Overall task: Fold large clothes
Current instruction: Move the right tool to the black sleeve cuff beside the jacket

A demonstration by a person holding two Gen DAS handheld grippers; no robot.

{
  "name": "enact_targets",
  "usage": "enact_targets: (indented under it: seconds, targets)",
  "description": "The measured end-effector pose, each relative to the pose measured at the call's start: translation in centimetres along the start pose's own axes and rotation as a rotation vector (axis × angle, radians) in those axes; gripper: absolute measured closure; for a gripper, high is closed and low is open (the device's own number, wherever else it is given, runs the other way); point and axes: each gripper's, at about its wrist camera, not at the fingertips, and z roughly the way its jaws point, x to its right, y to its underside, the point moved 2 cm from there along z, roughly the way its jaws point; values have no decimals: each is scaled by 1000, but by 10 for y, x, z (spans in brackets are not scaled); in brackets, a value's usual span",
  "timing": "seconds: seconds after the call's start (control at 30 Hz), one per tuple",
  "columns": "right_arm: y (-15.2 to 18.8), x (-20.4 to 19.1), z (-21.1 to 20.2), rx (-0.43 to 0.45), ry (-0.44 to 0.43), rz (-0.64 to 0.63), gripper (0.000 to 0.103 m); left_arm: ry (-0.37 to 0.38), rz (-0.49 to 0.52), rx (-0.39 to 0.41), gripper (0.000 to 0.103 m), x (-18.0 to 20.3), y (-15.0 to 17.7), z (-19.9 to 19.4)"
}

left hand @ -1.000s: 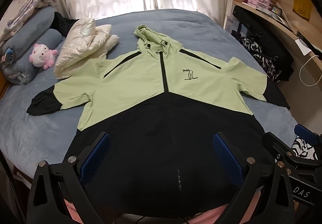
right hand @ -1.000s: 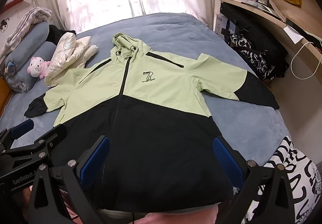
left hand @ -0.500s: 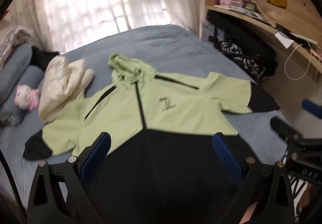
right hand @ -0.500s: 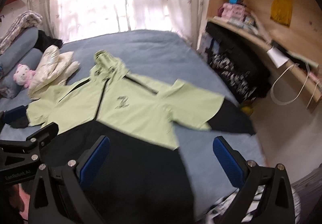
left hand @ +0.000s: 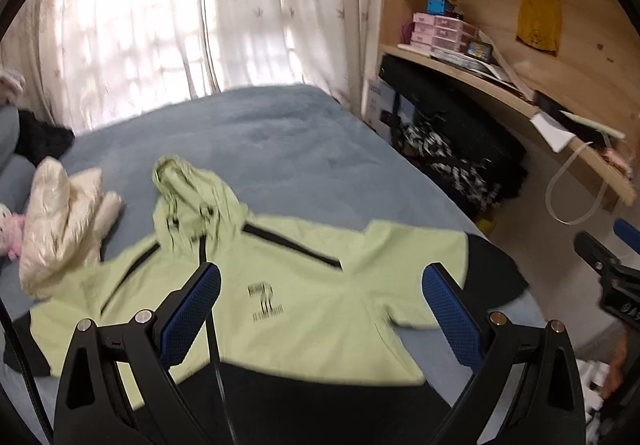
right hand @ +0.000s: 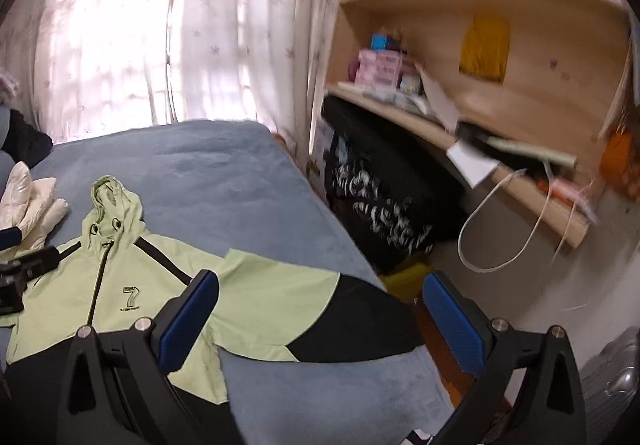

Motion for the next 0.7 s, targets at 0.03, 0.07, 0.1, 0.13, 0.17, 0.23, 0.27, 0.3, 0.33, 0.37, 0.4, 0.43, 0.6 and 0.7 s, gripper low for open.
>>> enact_targets:
  seconds: [0.03, 0.07, 0.1, 0.13, 0.17, 0.23, 0.27, 0.3, 0.33, 0.37, 0.4, 0.43, 0.6, 0.7]
  targets:
    - [4, 6, 12, -32, 5, 27, 1, -10, 14, 21, 3, 5, 0, 9]
    - [7, 20, 32, -76, -7, 72, 1, -24, 29, 27, 3, 12, 0, 22]
    - [12, 26, 44, -99, -20, 100, 1, -30, 41, 17, 3, 18, 2, 37]
    - [18, 37, 60, -128, -34, 139, 1, -24, 49, 8, 3, 23, 5, 47]
    - [24, 46, 75, -157, -42, 177, 2, -12, 59, -16, 3, 30, 8, 62]
    - [40, 69, 107, -229, -82, 280, 7, -5, 70, -72, 3, 42, 16, 87]
    - [47, 77, 119, -259, -97, 324, 9, -13, 70, -98, 3, 46, 22, 100]
    - [56, 86, 132, -288, -110, 373, 11, -21, 72, -120, 3, 52, 28, 115]
    - [68, 97, 149, -326, -129, 431, 12, -24, 69, -137, 3, 55, 34, 124]
    - [77, 105, 159, -351, -133, 467, 12, -21, 65, -163, 3, 59, 42, 134]
    - [89, 113, 172, -383, -143, 518, 12, -9, 63, -194, 3, 65, 48, 148]
    - [100, 120, 182, -411, -153, 567, 13, -1, 58, -212, 3, 67, 54, 154]
    - [143, 142, 222, -520, -184, 764, 20, 27, 23, -241, 6, 80, 75, 184]
    - [164, 150, 241, -569, -183, 846, 27, 46, 16, -262, 14, 88, 82, 197]
